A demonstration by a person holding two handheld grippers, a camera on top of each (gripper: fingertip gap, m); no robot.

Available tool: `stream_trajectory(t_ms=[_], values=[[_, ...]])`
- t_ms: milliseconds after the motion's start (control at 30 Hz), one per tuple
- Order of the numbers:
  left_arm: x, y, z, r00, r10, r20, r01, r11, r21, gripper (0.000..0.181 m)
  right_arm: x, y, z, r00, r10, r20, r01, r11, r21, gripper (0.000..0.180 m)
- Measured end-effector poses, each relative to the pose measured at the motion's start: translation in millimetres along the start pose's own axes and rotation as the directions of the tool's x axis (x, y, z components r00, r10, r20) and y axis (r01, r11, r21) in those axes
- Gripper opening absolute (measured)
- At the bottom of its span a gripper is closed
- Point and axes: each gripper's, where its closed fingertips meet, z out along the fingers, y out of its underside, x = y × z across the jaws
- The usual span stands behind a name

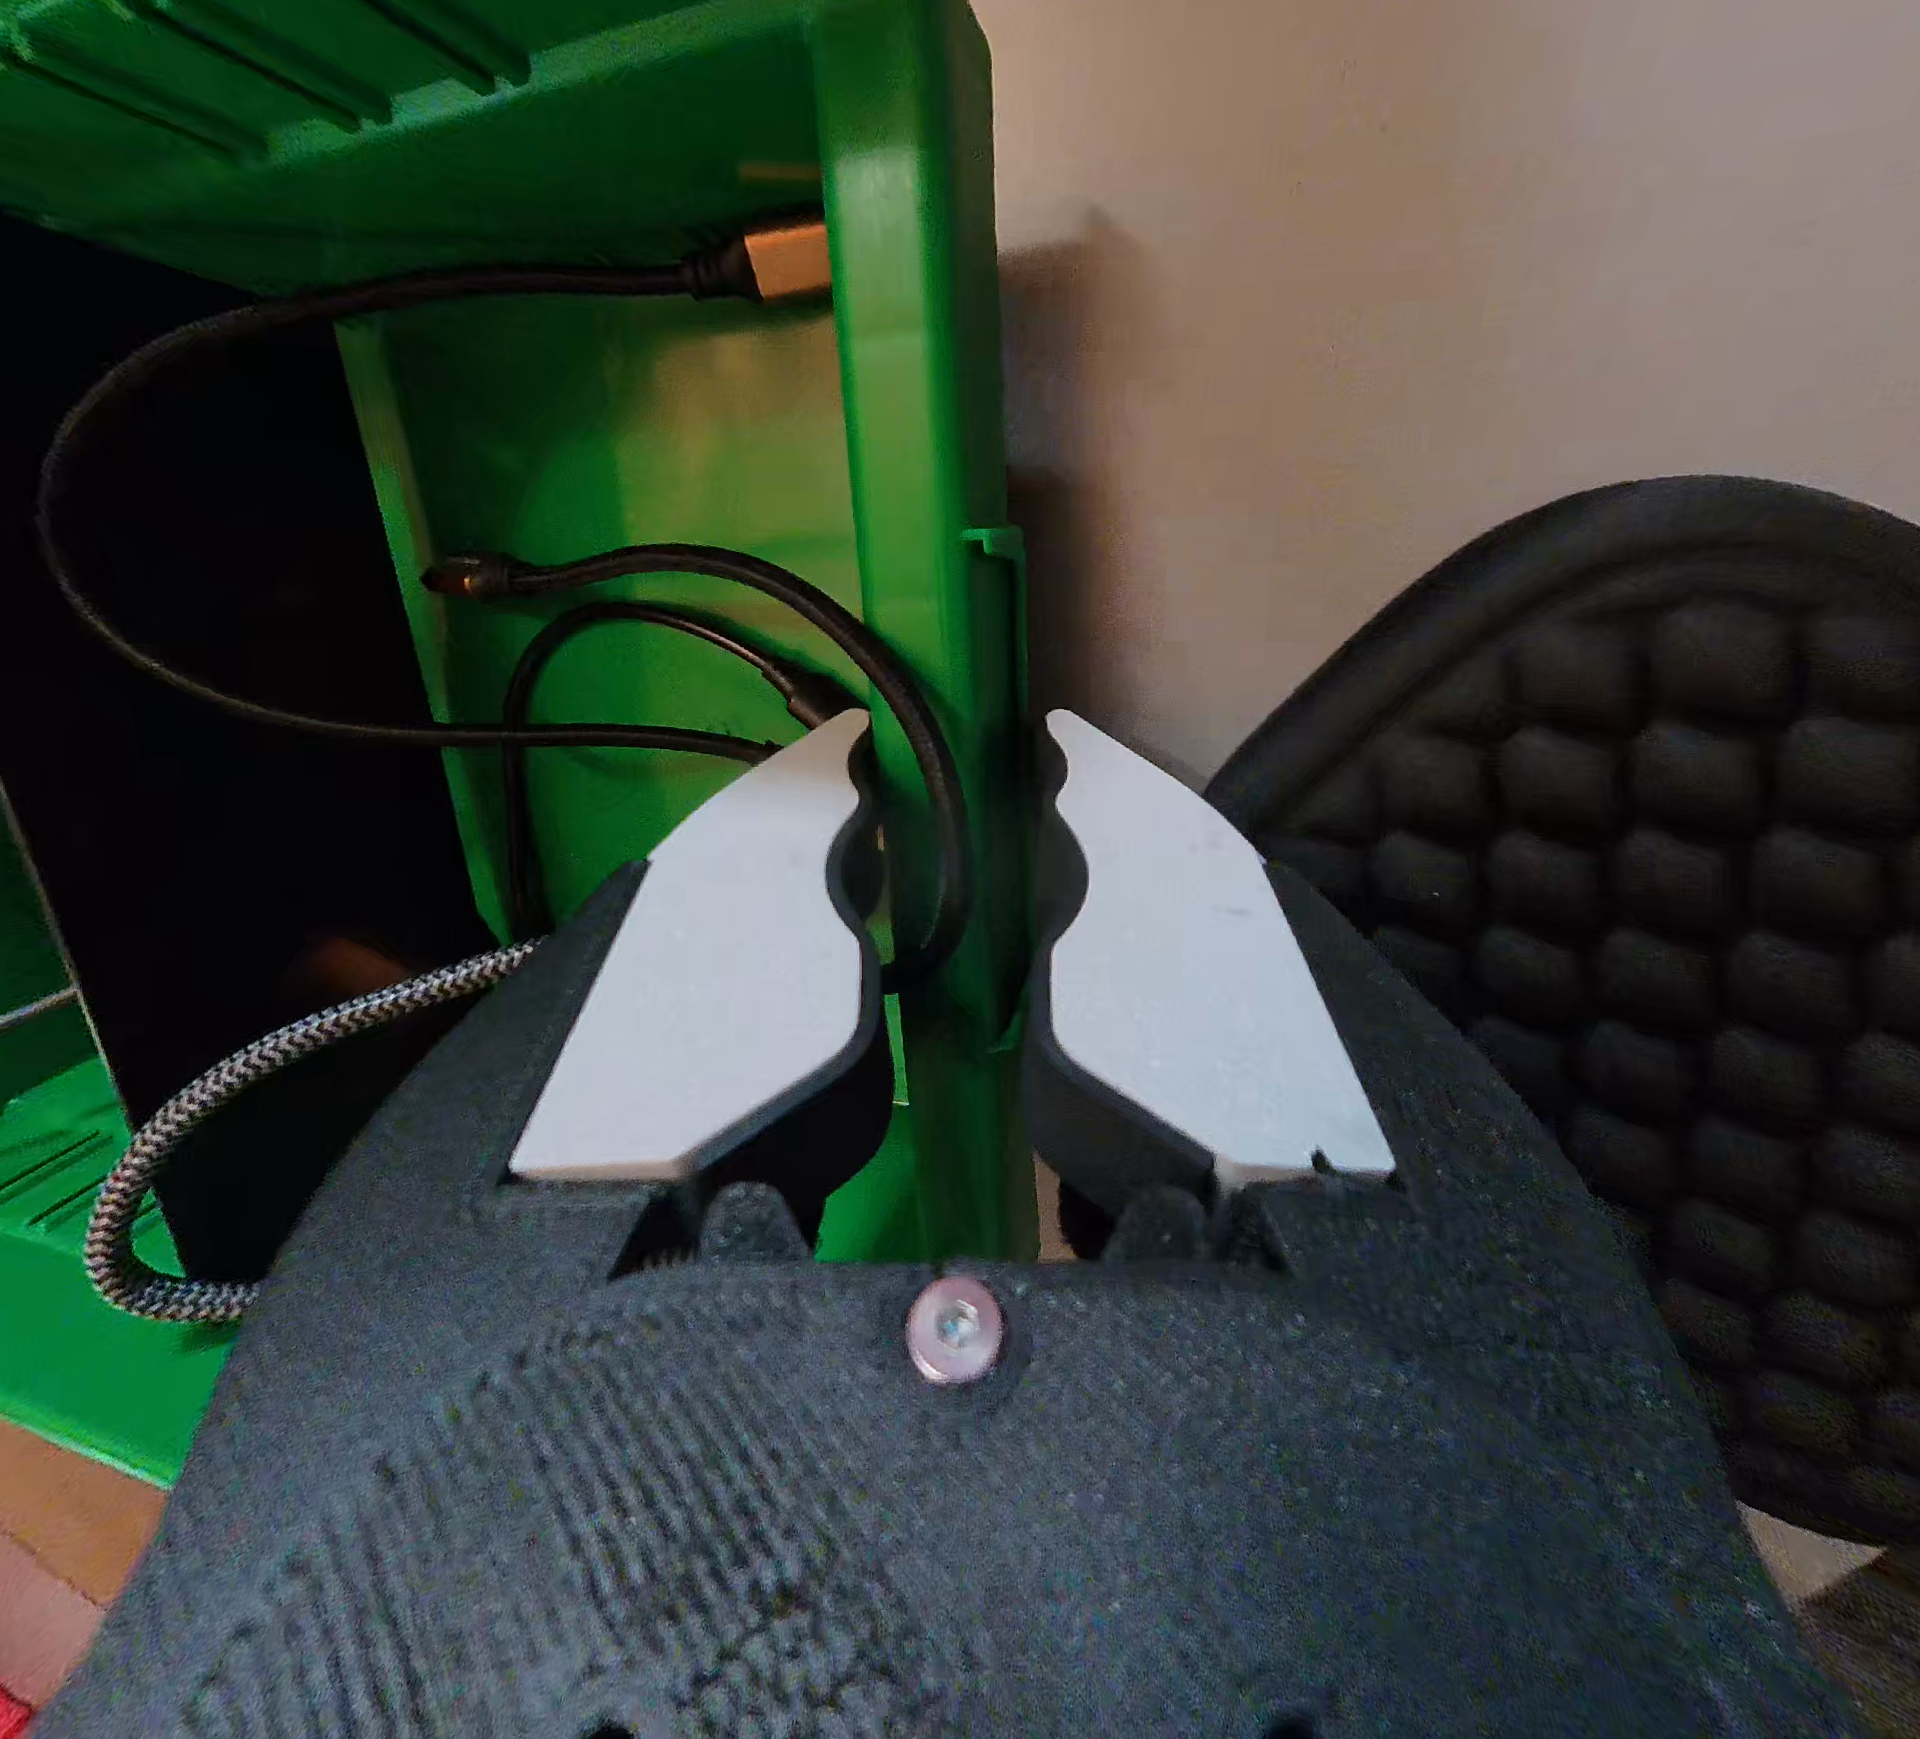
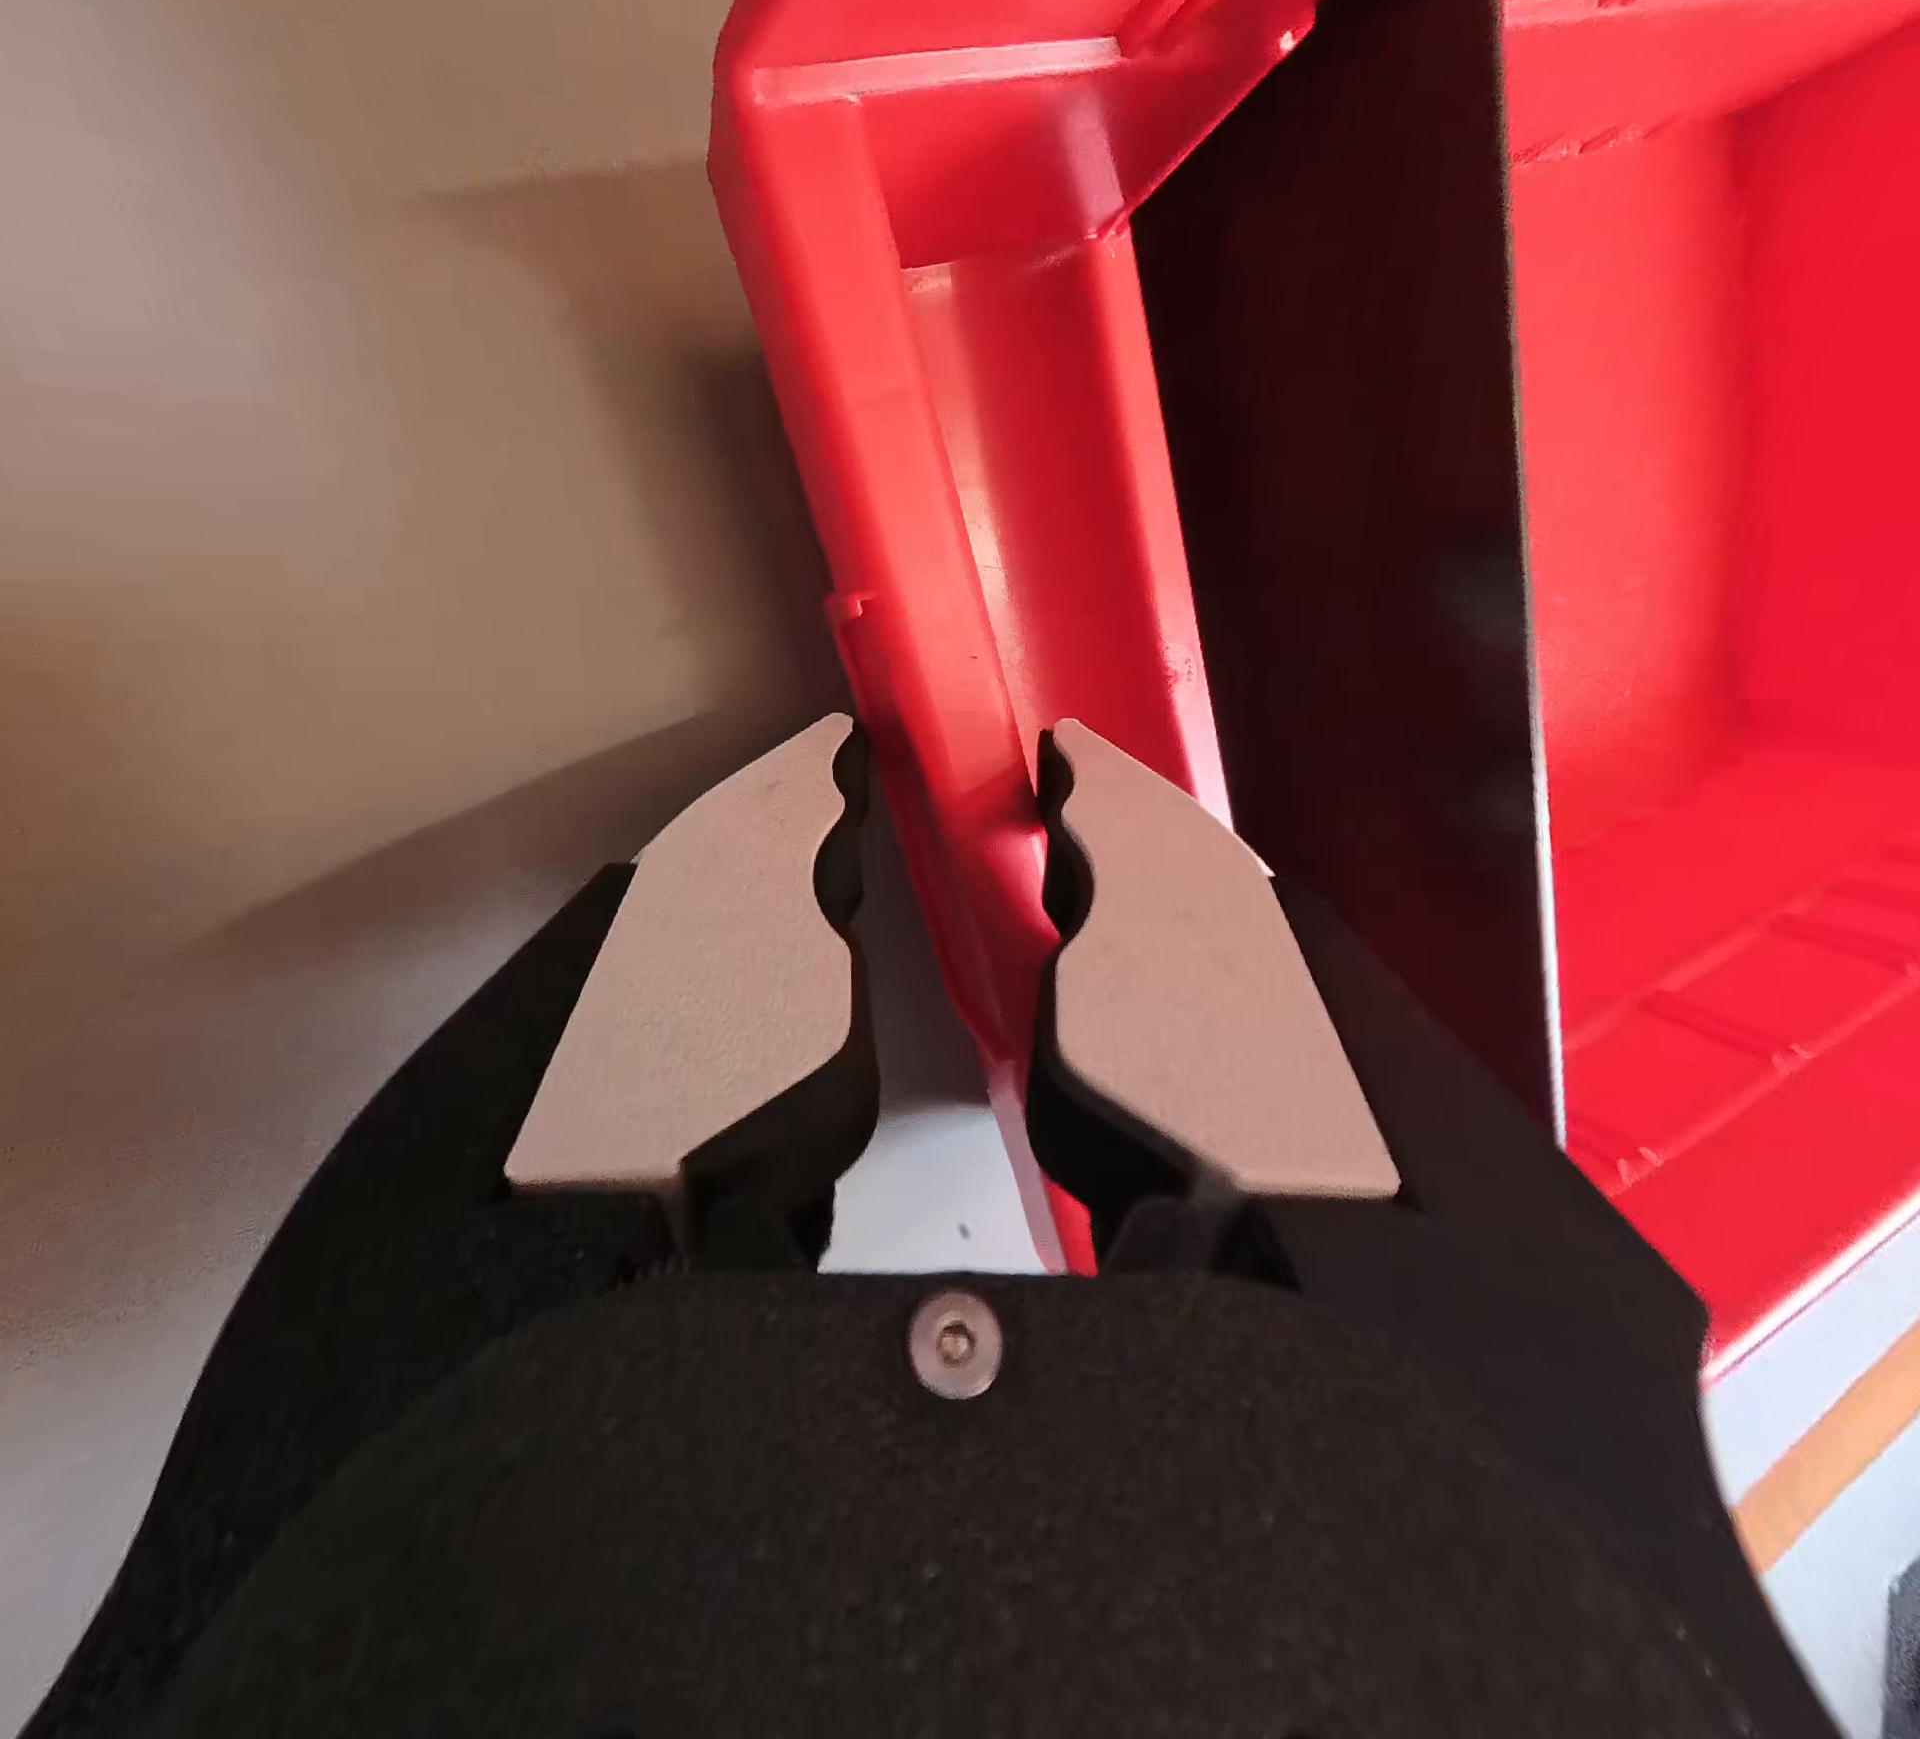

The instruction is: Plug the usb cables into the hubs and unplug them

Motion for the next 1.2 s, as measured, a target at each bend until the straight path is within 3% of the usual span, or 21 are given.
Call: stream_trajectory(t_ms=[400,633,733,833,967,1100,1200], values=[[-38,-7,13,0.999,0.003,0.034,-0.004,1.000,0.018,0.028,67,92,-13,0.986,0.127,-0.110,-0.135,0.989,-0.062,0.029],[-72,-11,19,0.999,0.000,0.051,-0.003,0.998,0.059,0.033,101,102,-8,0.985,0.107,-0.139,-0.114,0.992,-0.046,0.032],[-79,-17,9,0.998,-0.047,0.038,0.042,0.990,0.138,0.041,104,80,-19,0.977,0.174,-0.122,-0.160,0.981,0.111,0.043],[-81,-36,-14,0.989,-0.140,-0.040,0.146,0.936,0.321,0.042,107,45,-40,0.957,0.286,-0.046,-0.248,0.892,0.379,0.047],[-111,-58,-57,0.939,-0.313,-0.140,0.336,0.755,0.563,0.044,118,17,-66,0.921,0.388,0.033,-0.318,0.701,0.638,0.048],[-164,-59,-83,0.865,-0.491,-0.105,0.425,0.605,0.673,0.047,126,6,-84,0.888,0.452,0.080,-0.326,0.499,0.803,0.048],[-196,-60,-82,0.820,-0.565,-0.087,0.462,0.565,0.684,0.050,129,6,-94,0.871,0.488,0.062,-0.282,0.392,0.876,0.048]])
